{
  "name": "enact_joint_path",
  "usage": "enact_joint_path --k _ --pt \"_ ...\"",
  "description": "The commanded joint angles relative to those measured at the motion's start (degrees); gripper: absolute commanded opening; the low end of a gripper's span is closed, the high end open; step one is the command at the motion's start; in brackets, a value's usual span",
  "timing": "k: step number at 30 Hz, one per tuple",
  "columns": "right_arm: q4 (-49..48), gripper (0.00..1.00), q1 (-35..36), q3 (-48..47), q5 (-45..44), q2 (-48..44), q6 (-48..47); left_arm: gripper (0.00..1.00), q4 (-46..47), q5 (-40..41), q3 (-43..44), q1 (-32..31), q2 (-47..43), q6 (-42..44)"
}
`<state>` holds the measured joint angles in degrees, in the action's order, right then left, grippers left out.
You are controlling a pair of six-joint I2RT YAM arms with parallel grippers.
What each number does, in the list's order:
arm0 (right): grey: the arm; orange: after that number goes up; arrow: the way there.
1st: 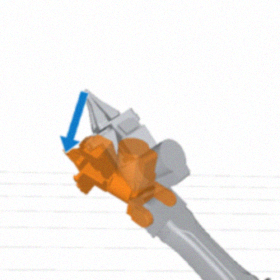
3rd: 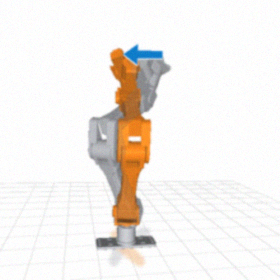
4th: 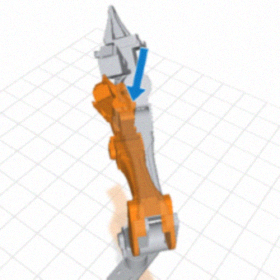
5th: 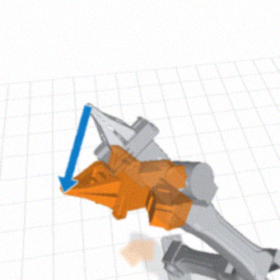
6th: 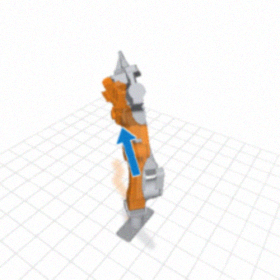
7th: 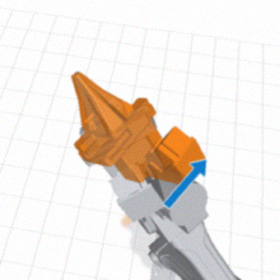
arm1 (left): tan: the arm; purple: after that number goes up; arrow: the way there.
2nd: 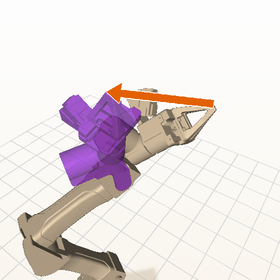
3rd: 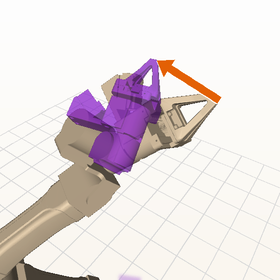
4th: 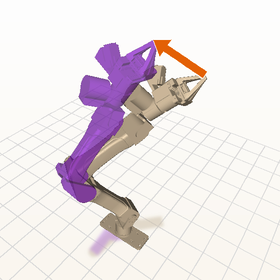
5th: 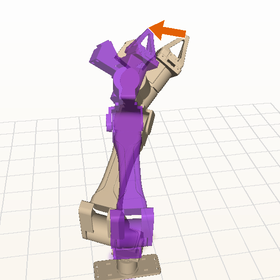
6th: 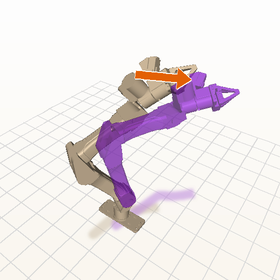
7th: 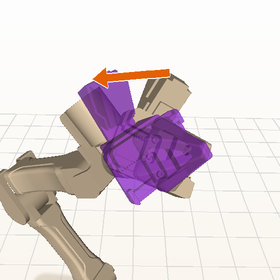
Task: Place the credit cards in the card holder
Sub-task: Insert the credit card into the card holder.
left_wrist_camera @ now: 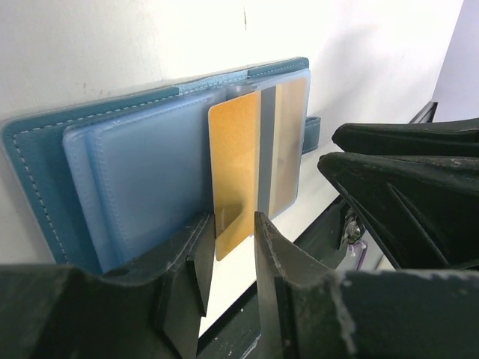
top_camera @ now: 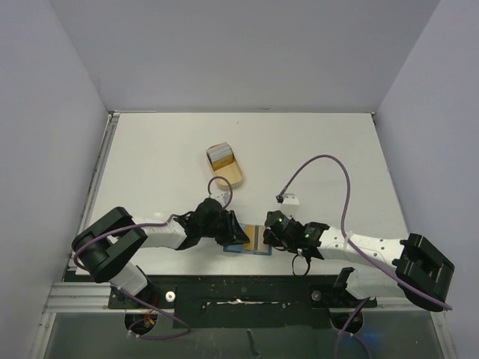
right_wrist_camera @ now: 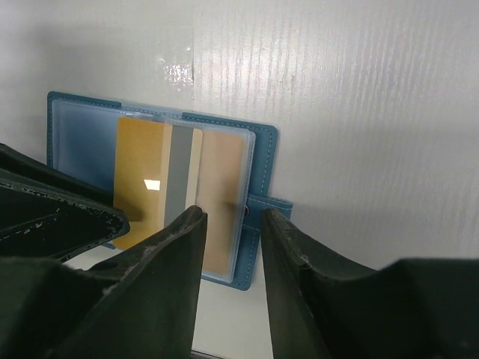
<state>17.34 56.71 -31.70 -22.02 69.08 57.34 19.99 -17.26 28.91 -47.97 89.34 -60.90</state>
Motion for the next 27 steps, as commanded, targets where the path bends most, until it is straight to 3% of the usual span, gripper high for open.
enact_joint_path --k 1,9,15,27 --pt "0.53 0.36 -0.1 -0.18 -0.44 -1.58 0.6 0.26 0.28 1.78 1.84 -0.49 -1.55 1.8" --pt "-0.22 0.29 -0.3 2.62 -1.03 -0.87 2.12 0.25 1.21 2.1 2.71 -1.11 -0.48 2.84" --pt "-1.54 0.27 -0.5 4.3 -1.23 0.75 2.69 0.17 3.02 1.66 3.3 -1.83 0.79 3.52" --pt "-7.42 0.25 -0.3 4.79 1.06 3.31 1.81 0.17 7.4 1.17 4.34 -3.55 2.47 5.4"
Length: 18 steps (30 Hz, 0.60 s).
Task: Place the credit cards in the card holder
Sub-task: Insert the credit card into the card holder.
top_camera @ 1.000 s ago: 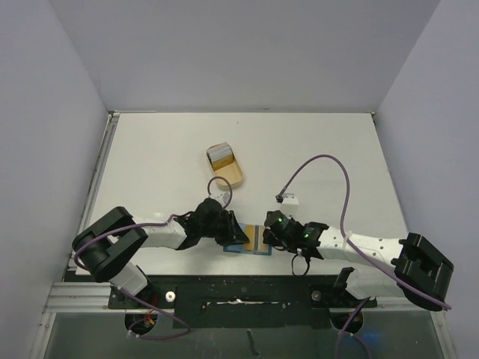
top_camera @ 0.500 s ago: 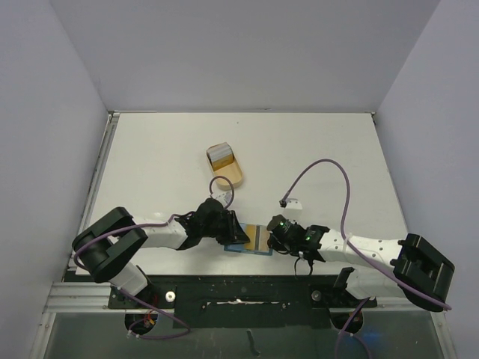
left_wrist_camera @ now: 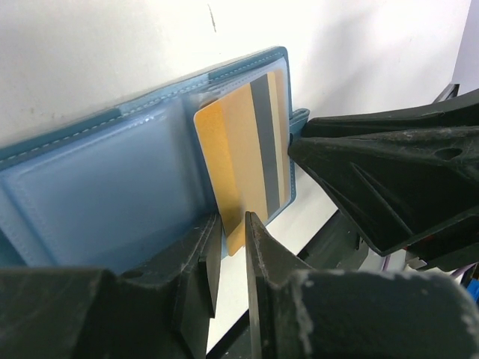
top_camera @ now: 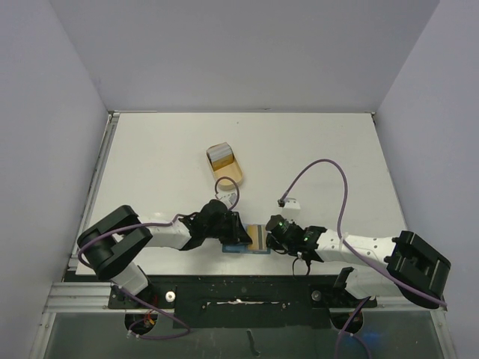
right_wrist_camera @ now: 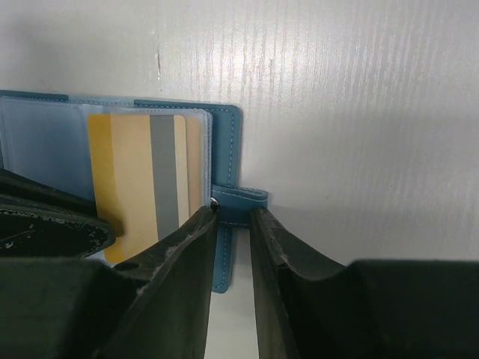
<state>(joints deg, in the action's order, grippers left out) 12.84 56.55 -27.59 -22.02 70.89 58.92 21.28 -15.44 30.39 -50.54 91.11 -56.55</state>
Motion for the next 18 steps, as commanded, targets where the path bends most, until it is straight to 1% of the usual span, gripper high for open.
enact_joint_path --k 1,6,10,14,18 --pt "-2.94 0.25 -0.13 0.62 1.06 1.6 0.24 0.17 6.12 -0.66 3.1 -1.04 0.92 1.16" --pt "-1.46 0.25 -0.09 0.4 0.63 0.72 0.32 0.23 4.99 0.98 3.36 -1.1 -0.47 2.03" --pt "2.59 0.25 -0.16 -0.42 -0.92 -2.41 0.15 0.29 2.89 4.46 2.54 -1.05 -4.3 2.62" --pt "4.33 0.26 -0.31 -0.44 -1.85 -5.36 0.15 0.35 1.73 6.96 1.66 -1.05 -6.57 2.76" --pt "5.55 0.25 -0.63 -0.37 -2.7 -6.29 0.24 0.37 1.67 6.95 1.97 -1.08 -6.21 3.0"
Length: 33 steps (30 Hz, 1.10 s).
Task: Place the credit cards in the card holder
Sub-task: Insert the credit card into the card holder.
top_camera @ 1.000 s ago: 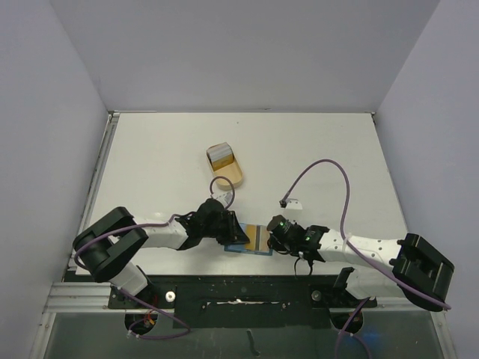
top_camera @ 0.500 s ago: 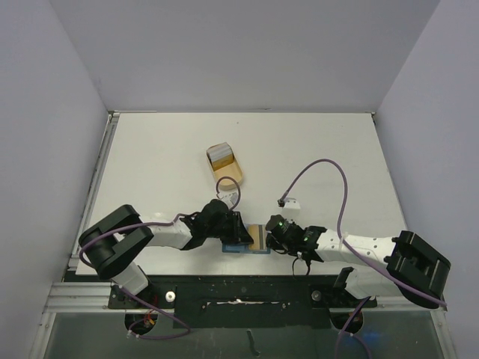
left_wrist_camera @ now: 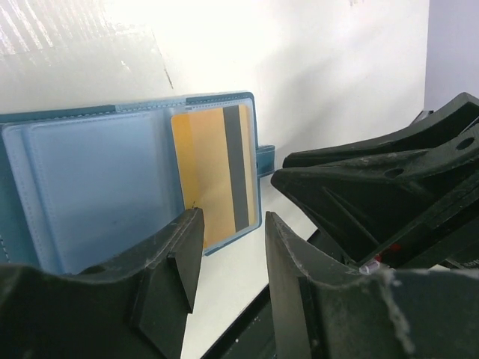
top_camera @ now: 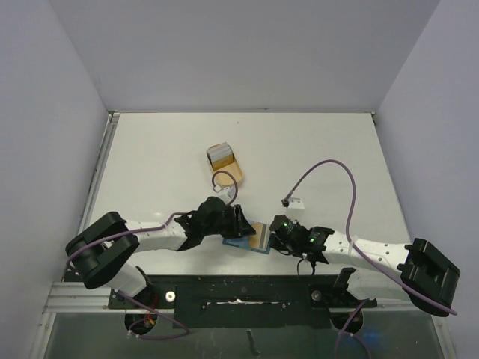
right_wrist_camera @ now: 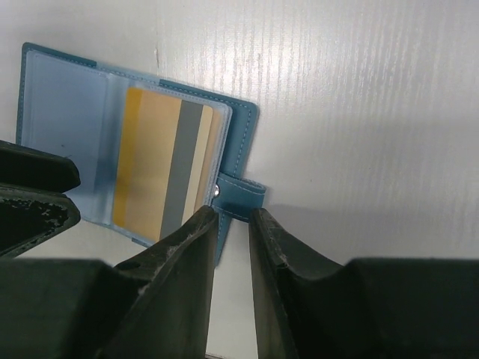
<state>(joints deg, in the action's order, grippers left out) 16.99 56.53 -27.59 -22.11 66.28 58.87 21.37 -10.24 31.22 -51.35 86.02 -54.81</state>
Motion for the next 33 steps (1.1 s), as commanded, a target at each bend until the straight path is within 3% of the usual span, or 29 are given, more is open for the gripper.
enact_joint_path --k 1,15,23,33 --pt "1.66 0.26 -0.7 -0.31 -2.75 -1.64 0.28 0.37 1.85 1.46 1.27 -0.29 -0.73 1.34" --pt "-2.08 0.25 -2.92 2.59 -1.31 0.7 -0.18 0.37 4.02 -1.46 5.14 -0.27 6.85 2.88" --pt "-9.18 0.24 -3.49 4.23 1.34 3.11 -1.89 0.34 6.05 -3.61 5.58 -0.26 8.36 2.64" --pt "-11.0 0.23 -3.72 3.3 1.73 5.12 -3.71 0.33 10.59 -5.34 5.01 -0.34 9.01 1.37"
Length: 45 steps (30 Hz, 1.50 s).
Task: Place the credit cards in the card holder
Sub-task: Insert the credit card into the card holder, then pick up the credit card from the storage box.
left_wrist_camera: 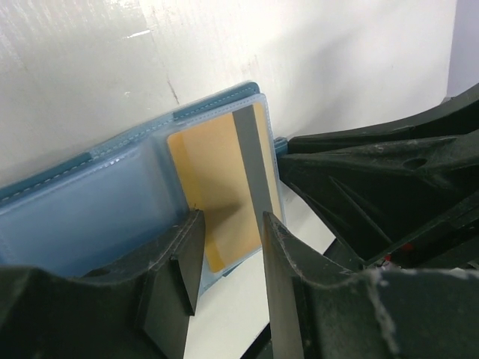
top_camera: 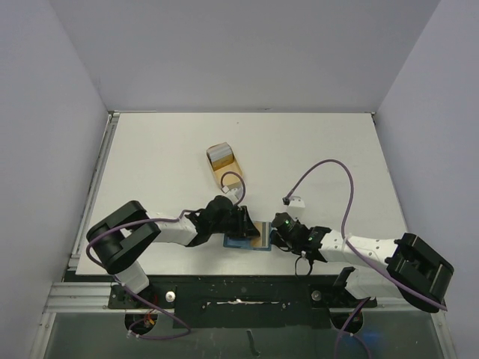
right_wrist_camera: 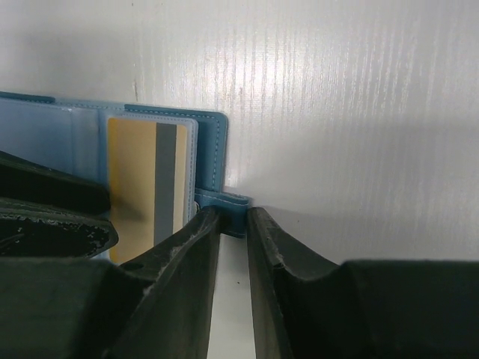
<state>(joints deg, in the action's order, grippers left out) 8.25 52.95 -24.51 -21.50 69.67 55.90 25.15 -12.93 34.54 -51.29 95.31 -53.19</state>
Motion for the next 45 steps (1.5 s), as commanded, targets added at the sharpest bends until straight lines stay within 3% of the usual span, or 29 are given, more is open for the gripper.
enact_joint_path --k 1,12,21,28,33,39,45 --pt "-2.23 0.23 -0.17 0.17 1.14 1.78 -0.85 0.33 6.84 -2.42 1.56 -0.42 -0.68 -0.35" --pt "-1.04 0.25 -0.7 -1.87 0.45 1.49 -3.8 0.36 -0.48 4.9 -0.2 -0.16 -10.7 0.25" --pt "3.81 0.45 -0.66 -5.12 -0.34 -2.86 -4.61 0.44 -20.93 13.8 6.69 2.63 -19.35 11.22" --pt "5.87 0.59 -0.66 -6.55 -0.98 -8.9 -5.69 0.48 -35.47 18.42 15.68 10.37 -23.44 24.47" --pt "7.42 0.63 -0.75 -7.93 -1.74 -11.09 -7.04 0.48 -41.17 21.57 23.96 14.81 -20.43 36.73" --pt "6.91 0.64 -0.68 -7.9 -1.75 -13.22 -7.54 0.48 -39.19 22.4 30.95 18.12 -14.68 50.84" --pt "6.97 0.64 -0.74 -8.81 -1.32 -13.5 -8.22 0.5 -39.0 20.18 39.57 20.31 -3.23 57.3"
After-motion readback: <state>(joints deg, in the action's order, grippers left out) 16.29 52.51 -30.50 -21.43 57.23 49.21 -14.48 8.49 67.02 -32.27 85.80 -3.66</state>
